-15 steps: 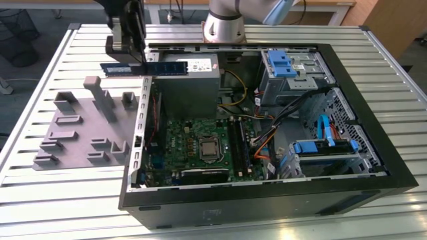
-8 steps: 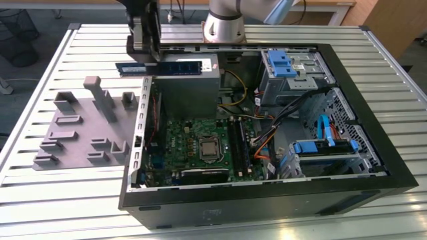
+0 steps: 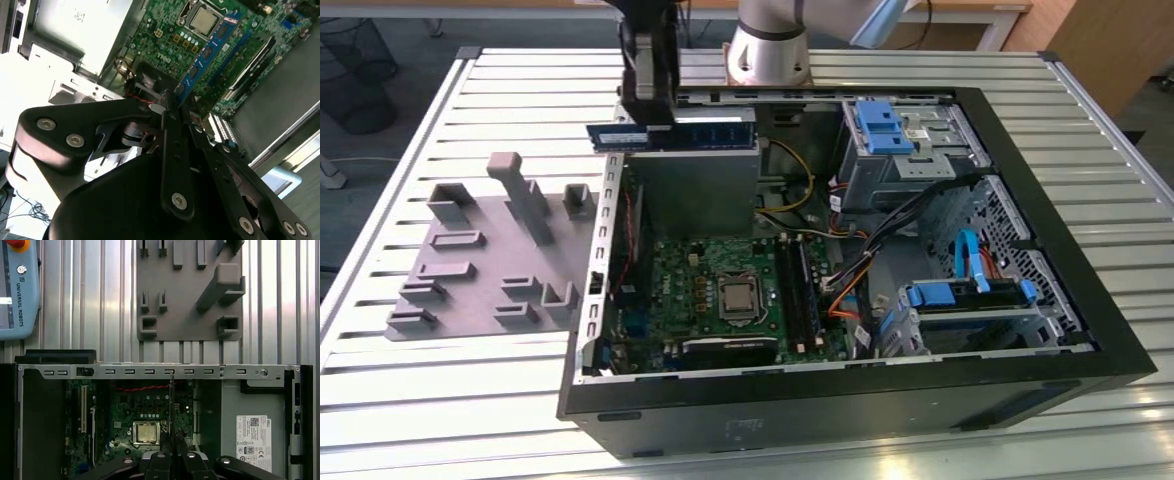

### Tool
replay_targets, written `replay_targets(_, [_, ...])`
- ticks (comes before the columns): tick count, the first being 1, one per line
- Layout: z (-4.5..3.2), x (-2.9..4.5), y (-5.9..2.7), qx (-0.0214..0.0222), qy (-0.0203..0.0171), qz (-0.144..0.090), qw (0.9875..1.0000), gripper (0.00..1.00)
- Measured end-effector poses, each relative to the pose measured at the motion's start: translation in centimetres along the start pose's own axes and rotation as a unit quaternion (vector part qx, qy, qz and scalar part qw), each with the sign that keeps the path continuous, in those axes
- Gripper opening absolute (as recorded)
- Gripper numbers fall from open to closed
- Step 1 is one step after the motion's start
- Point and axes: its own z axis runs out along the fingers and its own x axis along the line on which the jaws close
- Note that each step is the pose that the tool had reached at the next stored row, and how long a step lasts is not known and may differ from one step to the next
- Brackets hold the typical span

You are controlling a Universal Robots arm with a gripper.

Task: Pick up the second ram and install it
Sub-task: 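Pick up the second ram and move it above second insertion slot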

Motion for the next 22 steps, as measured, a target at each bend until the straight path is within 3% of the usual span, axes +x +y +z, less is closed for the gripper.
replay_targets(22, [-0.13, -0.12, -7.58, 0.0000, 0.0000, 0.000, 1.0000, 0.14])
